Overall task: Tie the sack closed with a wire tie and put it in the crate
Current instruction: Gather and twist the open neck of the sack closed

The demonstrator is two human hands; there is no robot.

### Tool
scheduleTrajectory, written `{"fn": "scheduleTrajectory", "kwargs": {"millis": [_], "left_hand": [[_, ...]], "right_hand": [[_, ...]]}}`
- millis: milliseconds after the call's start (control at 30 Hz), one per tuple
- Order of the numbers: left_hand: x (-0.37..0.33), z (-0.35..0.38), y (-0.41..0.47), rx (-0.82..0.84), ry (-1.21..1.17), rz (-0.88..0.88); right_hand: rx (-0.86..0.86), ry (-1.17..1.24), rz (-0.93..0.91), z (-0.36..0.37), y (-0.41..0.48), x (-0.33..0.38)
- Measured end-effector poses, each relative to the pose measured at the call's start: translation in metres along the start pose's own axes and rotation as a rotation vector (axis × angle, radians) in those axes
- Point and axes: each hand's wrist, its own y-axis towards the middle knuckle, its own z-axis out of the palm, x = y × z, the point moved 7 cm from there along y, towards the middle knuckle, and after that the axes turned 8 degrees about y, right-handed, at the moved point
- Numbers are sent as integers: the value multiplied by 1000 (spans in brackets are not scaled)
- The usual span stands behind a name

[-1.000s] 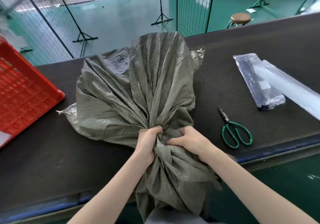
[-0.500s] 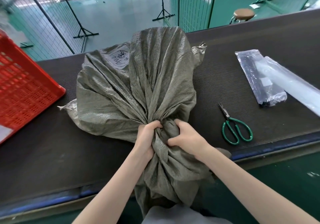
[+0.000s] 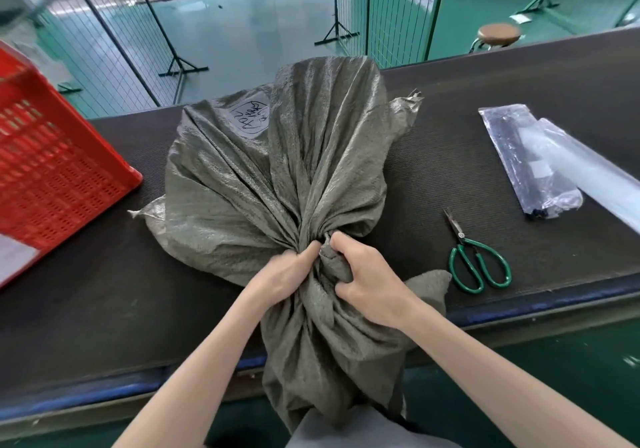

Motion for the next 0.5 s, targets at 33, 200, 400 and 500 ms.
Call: {"fn": "scheduleTrajectory", "kwargs": {"millis": [33, 200, 400, 500], "left_hand": [[0, 3, -4, 37, -99, 11], [4, 33, -8, 247, -902, -94], [-7, 24, 0, 271, -1258, 35], [-17, 20, 6, 315, -1338, 94]], "right_hand": [[-4, -12, -7, -1, 0, 2], [-7, -4, -15, 1, -2, 10], [-10, -54, 59, 12, -13, 14], [26, -264, 24, 18, -20, 11]]}}
